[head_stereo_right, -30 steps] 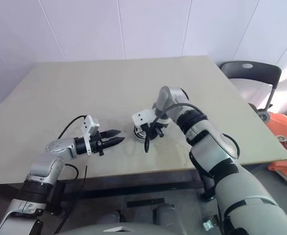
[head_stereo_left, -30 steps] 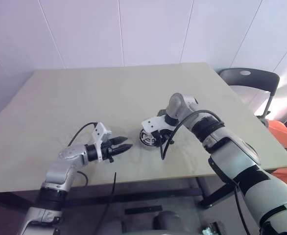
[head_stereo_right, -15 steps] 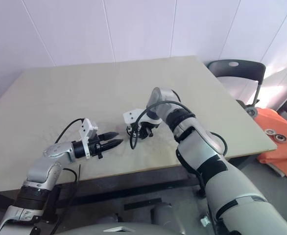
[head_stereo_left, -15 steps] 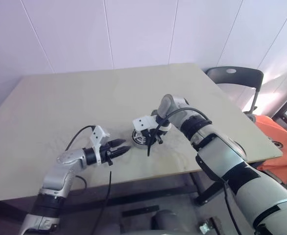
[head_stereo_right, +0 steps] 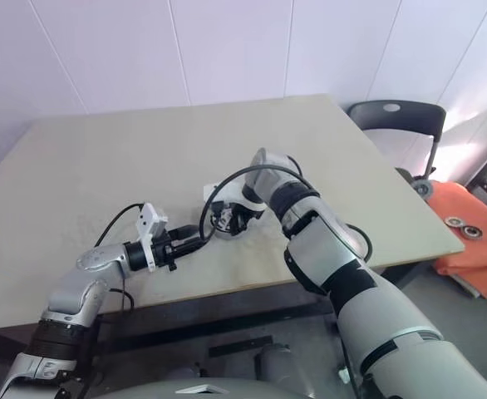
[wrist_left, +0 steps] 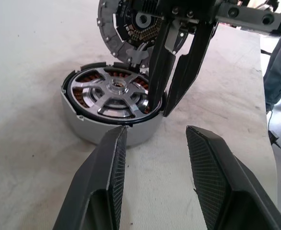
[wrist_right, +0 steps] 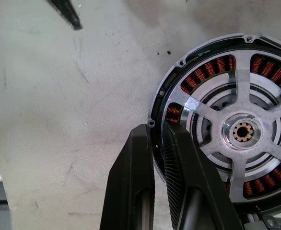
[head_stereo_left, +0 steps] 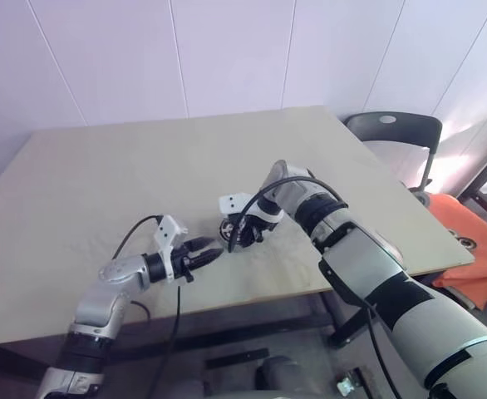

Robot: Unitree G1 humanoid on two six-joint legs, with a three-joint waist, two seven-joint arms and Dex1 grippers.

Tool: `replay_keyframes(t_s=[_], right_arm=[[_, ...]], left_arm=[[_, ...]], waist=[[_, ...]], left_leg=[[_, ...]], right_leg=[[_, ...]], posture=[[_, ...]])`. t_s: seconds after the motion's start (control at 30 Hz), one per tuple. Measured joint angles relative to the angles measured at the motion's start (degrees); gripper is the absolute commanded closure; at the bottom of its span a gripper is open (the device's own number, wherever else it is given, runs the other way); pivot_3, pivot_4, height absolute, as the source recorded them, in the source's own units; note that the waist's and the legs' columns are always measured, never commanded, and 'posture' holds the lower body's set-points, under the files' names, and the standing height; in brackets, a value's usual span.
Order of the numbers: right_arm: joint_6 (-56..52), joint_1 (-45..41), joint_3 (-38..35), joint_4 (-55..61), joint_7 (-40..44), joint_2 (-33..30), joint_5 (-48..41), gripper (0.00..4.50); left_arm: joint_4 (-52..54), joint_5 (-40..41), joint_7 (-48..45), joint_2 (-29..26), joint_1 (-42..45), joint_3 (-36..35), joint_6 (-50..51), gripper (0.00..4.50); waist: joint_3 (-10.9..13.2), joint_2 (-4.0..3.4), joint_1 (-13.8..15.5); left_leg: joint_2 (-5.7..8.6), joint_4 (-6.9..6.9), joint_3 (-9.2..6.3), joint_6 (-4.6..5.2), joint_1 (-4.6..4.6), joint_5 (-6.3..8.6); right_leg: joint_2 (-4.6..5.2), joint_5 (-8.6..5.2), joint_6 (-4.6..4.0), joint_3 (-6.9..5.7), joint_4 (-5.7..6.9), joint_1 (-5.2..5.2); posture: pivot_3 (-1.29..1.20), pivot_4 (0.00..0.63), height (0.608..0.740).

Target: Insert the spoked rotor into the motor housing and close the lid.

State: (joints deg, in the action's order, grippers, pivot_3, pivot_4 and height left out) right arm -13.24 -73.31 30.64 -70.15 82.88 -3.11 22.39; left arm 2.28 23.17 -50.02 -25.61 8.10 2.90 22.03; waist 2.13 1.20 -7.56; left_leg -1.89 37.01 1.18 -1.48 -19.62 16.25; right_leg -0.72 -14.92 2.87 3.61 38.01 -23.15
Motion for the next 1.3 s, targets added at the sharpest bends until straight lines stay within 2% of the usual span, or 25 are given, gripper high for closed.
replay_keyframes(t_s=[0.17,0.37,0.57,0.73,0.87,1.0,1.17,1.3], right_arm=[[-0.15,-0.36,-0.38,-0.92,-0.96,0.7,0.06,4.42],[1.79,-0.51,-1.47,-0.95,-4.23,2.37,0.1,2.57],[1.73,-0.92,-2.26,-1.16,-6.53,3.44,-0.06,2.57],[6.94,-0.87,-2.16,1.67,0.97,1.03,-0.43,2.57],[12.05,0.15,-1.7,7.62,7.52,-2.49,-2.59,2.57],[18.3,1.04,-2.08,13.18,9.22,-6.48,-7.03,2.57],[25.31,0.35,-6.67,14.22,5.69,-8.46,-10.23,2.57],[33.28,-0.43,-12.15,12.36,-3.03,-11.57,-12.59,2.57]], left_arm=[[0.9,0.01,0.35,0.0,-1.01,-0.01,0.01,2.38],[1.34,0.04,0.51,-0.01,-1.29,-0.03,0.01,2.38],[1.36,0.05,0.44,-0.11,-1.39,-0.06,0.02,2.38],[1.34,0.1,0.18,-0.41,-1.35,-0.22,0.09,2.38],[1.32,0.19,-0.18,-0.79,-1.03,-0.37,0.12,2.38],[1.26,0.63,-0.7,-1.25,-0.91,-0.75,0.13,2.38],[1.23,1.02,-1.11,-1.43,-0.57,-1.33,0.12,2.38],[1.08,1.08,-1.2,-1.62,-0.42,-1.62,0.12,2.38]], waist=[[0.0,0.0,-0.08],[0.0,0.0,-0.18],[0.05,-0.01,0.34],[0.05,-0.01,0.5],[0.05,-0.01,0.61],[0.06,-0.03,0.54],[0.06,-0.03,0.54],[0.07,-0.02,0.74]], left_leg=[[-0.02,-0.01,0.03,0.0,0.04,0.0],[-0.05,-0.02,0.0,0.0,0.13,0.0],[0.02,0.02,0.01,0.0,-0.04,0.0],[0.06,0.09,-0.04,-0.01,-0.88,0.01],[0.04,0.02,-0.05,-0.01,-0.97,0.03],[0.04,0.01,-0.03,0.0,-0.94,0.03],[0.05,0.02,-0.03,0.0,-0.86,0.03],[0.07,0.02,-0.01,0.0,-0.89,0.03]], right_leg=[[-0.14,0.0,0.0,0.17,0.0,-0.02],[-0.33,-0.01,0.01,0.33,0.01,-0.02],[-0.26,-0.02,0.0,0.37,-0.06,-0.11],[-0.24,0.09,-0.08,0.37,-0.13,-0.78],[-0.18,0.08,-0.06,0.37,-0.13,-0.89],[-0.12,0.08,-0.06,0.37,-0.12,-0.89],[-0.13,0.08,-0.07,0.37,-0.08,-0.84],[-0.03,0.07,-0.07,0.39,-0.11,-0.83]], posture=[[0.0,0.0,0.74],[0.0,0.0,0.74],[0.0,0.0,0.74],[0.0,0.0,0.74],[0.0,0.0,0.74],[0.0,0.0,0.74],[0.0,0.0,0.74],[0.0,0.0,0.74]])
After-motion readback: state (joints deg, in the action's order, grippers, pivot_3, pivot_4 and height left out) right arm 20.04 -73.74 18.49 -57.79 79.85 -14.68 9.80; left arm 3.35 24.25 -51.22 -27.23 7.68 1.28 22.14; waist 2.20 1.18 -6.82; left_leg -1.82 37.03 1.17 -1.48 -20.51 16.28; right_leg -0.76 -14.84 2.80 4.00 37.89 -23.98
